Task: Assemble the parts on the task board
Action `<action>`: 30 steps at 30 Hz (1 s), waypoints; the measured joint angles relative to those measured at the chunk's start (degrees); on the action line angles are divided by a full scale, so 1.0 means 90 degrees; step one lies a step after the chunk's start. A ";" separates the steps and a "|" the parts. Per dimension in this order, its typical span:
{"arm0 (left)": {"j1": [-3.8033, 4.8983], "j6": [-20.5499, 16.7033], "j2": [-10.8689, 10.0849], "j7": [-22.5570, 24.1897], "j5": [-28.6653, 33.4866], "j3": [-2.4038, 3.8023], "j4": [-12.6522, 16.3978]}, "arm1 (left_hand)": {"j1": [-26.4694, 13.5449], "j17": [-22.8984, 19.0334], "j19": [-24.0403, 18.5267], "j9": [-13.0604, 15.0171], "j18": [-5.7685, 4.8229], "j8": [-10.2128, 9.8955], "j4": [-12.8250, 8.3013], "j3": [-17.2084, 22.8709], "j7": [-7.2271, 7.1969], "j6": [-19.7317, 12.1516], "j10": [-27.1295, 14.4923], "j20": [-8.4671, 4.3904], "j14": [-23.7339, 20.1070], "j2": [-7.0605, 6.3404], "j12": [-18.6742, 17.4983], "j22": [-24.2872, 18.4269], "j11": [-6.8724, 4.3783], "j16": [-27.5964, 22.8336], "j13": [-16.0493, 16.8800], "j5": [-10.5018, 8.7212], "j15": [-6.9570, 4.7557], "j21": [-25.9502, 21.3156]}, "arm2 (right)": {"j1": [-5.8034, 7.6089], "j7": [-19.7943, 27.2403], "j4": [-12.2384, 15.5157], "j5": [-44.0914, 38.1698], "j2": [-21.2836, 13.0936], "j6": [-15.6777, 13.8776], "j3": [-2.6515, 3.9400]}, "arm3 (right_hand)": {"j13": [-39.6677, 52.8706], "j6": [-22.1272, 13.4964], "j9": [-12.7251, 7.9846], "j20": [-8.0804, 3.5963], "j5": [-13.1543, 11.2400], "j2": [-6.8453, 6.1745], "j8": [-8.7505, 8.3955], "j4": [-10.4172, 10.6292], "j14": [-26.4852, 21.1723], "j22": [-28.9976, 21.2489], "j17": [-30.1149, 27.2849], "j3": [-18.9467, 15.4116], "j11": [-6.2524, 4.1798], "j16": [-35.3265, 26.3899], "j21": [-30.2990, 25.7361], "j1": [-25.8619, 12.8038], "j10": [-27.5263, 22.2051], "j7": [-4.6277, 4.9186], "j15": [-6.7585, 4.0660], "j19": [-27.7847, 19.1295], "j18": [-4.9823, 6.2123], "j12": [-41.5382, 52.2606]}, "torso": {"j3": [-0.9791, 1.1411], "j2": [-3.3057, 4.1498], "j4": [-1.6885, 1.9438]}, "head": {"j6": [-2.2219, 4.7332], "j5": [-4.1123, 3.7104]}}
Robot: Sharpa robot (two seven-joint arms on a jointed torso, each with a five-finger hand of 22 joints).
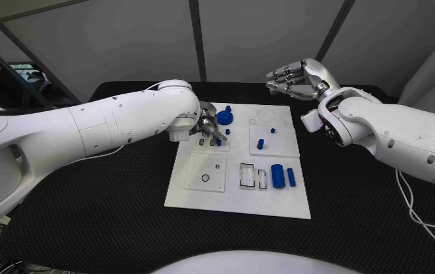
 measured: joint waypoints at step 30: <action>-0.0019 -0.0268 -0.0339 0.0014 0.0572 -0.0001 0.0314 | 0.0080 0.0000 -0.0023 0.0507 0.0003 0.0079 0.0370 0.3444 0.0055 -0.0240 -0.0046 -0.0069 -0.0003 -0.1125 -0.0254 0.0000 -0.0001 0.0000 -0.0151 0.0788 -0.0080 -0.0001 | 0.0000 -0.0002 -0.0044 0.0001 0.0031 0.0051 -0.0001 | 0.0000 0.0000 0.0000 0.0000 0.0000 0.0025 0.0000 0.0000 0.0000 -0.0016 -0.0015 0.0000 0.0000 0.0000 -0.0030 -0.0025 0.0000 0.0000 0.0000 -0.0001 0.0000 0.0000 | -0.0001 0.0000 0.0005 | 0.0012 0.0020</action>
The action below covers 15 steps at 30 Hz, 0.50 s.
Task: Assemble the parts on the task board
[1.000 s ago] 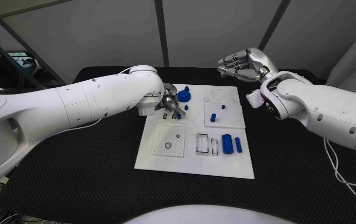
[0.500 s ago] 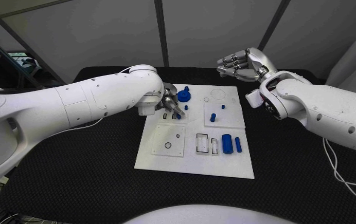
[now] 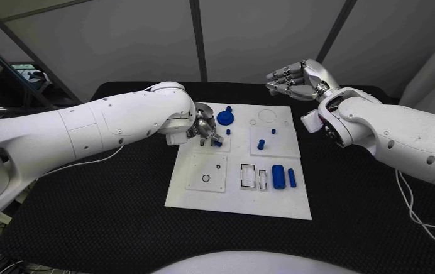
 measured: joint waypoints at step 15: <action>-0.0035 -0.0857 -0.0475 0.0039 0.0328 -0.0004 0.0544 | -0.0818 0.0000 0.0000 0.0378 0.0001 0.0237 -0.0477 0.1072 -0.0024 -0.0023 0.0105 0.0001 0.0009 -0.0282 0.0052 0.0000 0.0011 0.0000 0.0061 -0.0058 0.0007 -0.0036 | 0.0000 0.0000 -0.0024 0.0000 -0.0015 0.0014 -0.0001 | 0.0000 -0.0023 0.0000 0.0022 0.0042 0.0000 0.0000 0.0003 0.0000 -0.0022 -0.0021 -0.0039 0.0000 0.0000 -0.0029 0.0000 0.0000 0.0023 0.0000 0.0022 0.0001 0.0000 | 0.0008 0.0002 0.0005 | -0.0023 0.0040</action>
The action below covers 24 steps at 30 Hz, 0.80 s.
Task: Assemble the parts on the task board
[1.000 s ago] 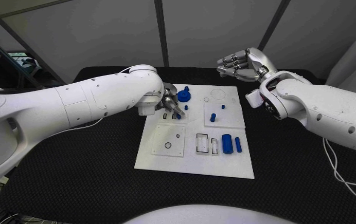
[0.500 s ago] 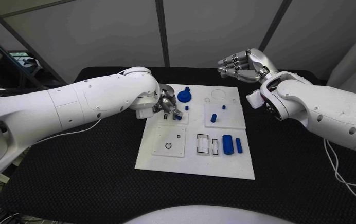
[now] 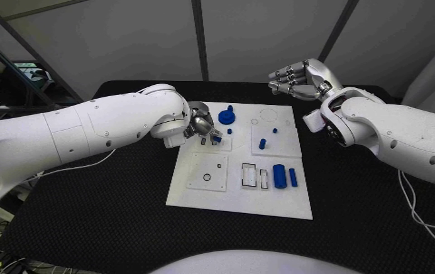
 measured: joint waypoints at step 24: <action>-0.0327 -0.1167 -0.0213 -0.0007 -0.1358 -0.0012 0.0514 | -0.0237 0.0000 0.0000 0.0195 -0.0001 0.0179 -0.0176 0.0176 -0.0024 0.0026 0.0079 0.0001 -0.0013 -0.0182 0.0054 0.0000 -0.0034 0.0000 0.0033 0.0552 -0.0012 0.0000 | 0.0000 0.0004 -0.0017 0.0000 -0.0023 0.0001 0.0000 | 0.0000 0.0000 0.0000 0.0000 0.0032 0.0030 0.0000 0.0017 0.0000 -0.0028 -0.0027 -0.0017 0.0023 0.0000 -0.0033 -0.0030 -0.0023 0.0000 0.0000 0.0000 -0.0001 0.0000 | 0.0016 -0.0014 0.0017 | -0.0040 0.0013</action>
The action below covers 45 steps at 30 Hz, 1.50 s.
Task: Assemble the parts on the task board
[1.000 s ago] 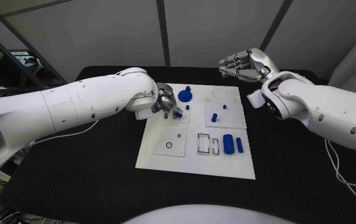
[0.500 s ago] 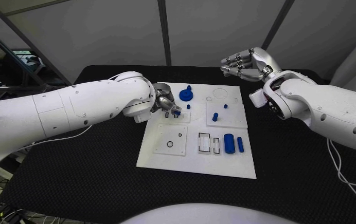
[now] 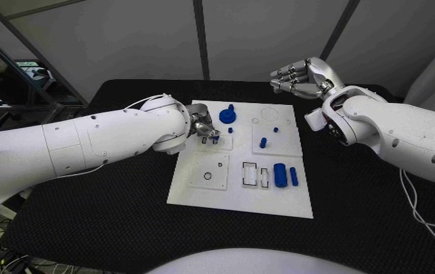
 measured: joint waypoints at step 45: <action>-0.0116 0.0330 0.0120 -0.0045 -0.0708 0.0004 -0.0128 | -0.0157 0.0000 0.0024 0.0091 0.0000 0.0098 -0.0158 0.0122 -0.0044 0.0046 0.0141 -0.0023 0.0000 -0.0157 0.0044 0.0000 -0.0090 0.0025 -0.0003 0.0176 -0.0047 0.0086 | -0.0001 0.0007 -0.0029 0.0000 0.0013 0.0025 -0.0002 | 0.0000 0.0000 0.0000 0.0000 0.0000 -0.0004 0.0000 -0.0017 0.0000 -0.0021 -0.0019 -0.0017 -0.0001 0.0000 -0.0036 -0.0046 0.0000 0.0000 0.0000 0.0000 0.0000 0.0000 | -0.0001 0.0008 -0.0005 | -0.0083 0.0002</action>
